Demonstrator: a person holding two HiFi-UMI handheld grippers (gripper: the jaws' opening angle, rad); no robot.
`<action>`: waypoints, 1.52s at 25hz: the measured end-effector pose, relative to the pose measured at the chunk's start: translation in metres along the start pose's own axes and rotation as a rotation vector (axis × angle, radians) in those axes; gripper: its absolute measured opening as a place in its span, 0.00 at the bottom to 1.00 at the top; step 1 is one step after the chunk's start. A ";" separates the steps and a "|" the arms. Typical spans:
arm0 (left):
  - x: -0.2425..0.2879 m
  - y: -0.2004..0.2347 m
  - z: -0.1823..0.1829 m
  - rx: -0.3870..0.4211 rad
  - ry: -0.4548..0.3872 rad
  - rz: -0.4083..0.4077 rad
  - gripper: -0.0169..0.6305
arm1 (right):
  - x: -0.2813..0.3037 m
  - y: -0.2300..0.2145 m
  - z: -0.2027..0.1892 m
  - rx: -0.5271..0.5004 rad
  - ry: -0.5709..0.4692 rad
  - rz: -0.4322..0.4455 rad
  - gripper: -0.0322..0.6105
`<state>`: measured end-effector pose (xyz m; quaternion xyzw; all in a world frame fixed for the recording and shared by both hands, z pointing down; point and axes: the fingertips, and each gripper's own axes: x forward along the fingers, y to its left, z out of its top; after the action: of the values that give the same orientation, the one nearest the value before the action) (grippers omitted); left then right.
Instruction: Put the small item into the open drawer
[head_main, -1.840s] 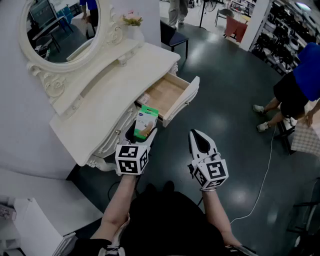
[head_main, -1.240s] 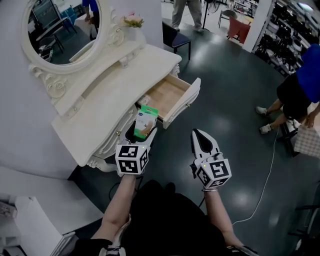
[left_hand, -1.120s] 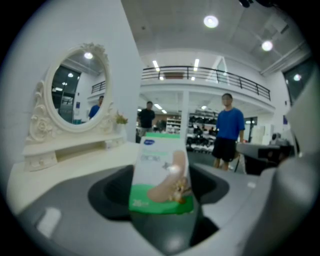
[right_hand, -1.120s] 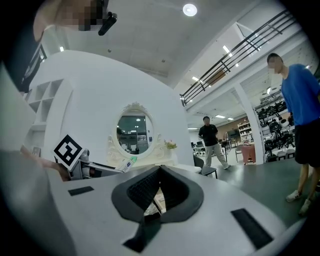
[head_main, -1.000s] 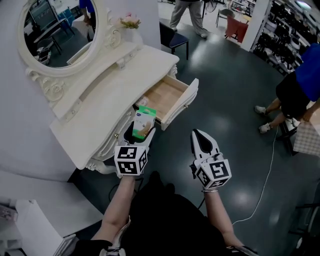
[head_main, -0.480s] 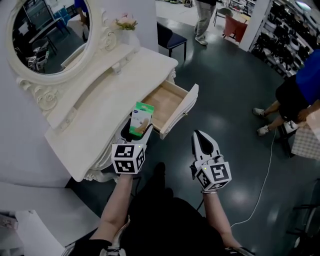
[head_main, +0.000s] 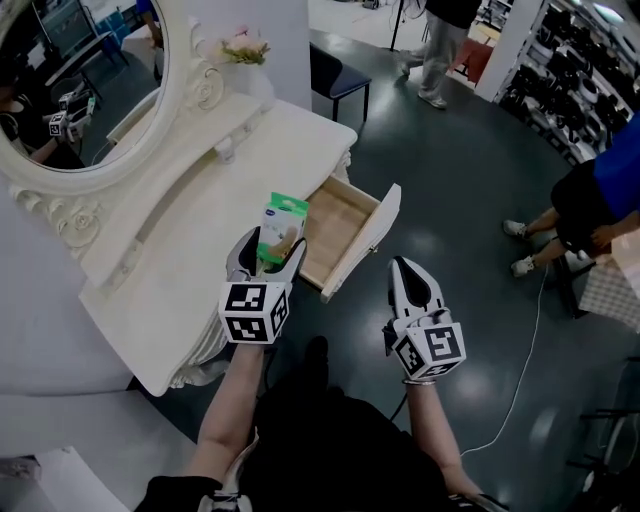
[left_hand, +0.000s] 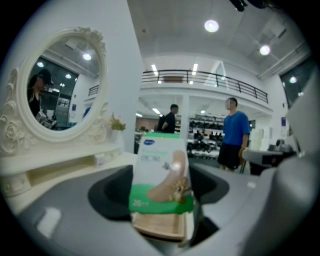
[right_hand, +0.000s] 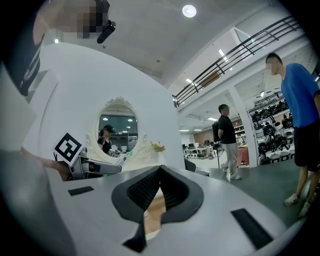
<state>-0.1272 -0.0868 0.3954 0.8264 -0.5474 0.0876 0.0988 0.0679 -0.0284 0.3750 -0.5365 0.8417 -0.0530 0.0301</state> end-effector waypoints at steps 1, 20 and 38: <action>0.006 0.003 0.002 0.001 -0.001 -0.004 0.57 | 0.006 -0.002 0.001 -0.001 0.000 -0.005 0.05; 0.084 0.021 0.022 0.004 0.007 -0.106 0.57 | 0.056 -0.031 0.012 -0.023 0.000 -0.112 0.05; 0.162 0.000 0.002 0.027 0.111 -0.140 0.57 | 0.093 -0.087 0.017 -0.007 -0.009 -0.130 0.05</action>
<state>-0.0648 -0.2307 0.4338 0.8578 -0.4805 0.1336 0.1240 0.1088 -0.1498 0.3688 -0.5906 0.8050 -0.0496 0.0285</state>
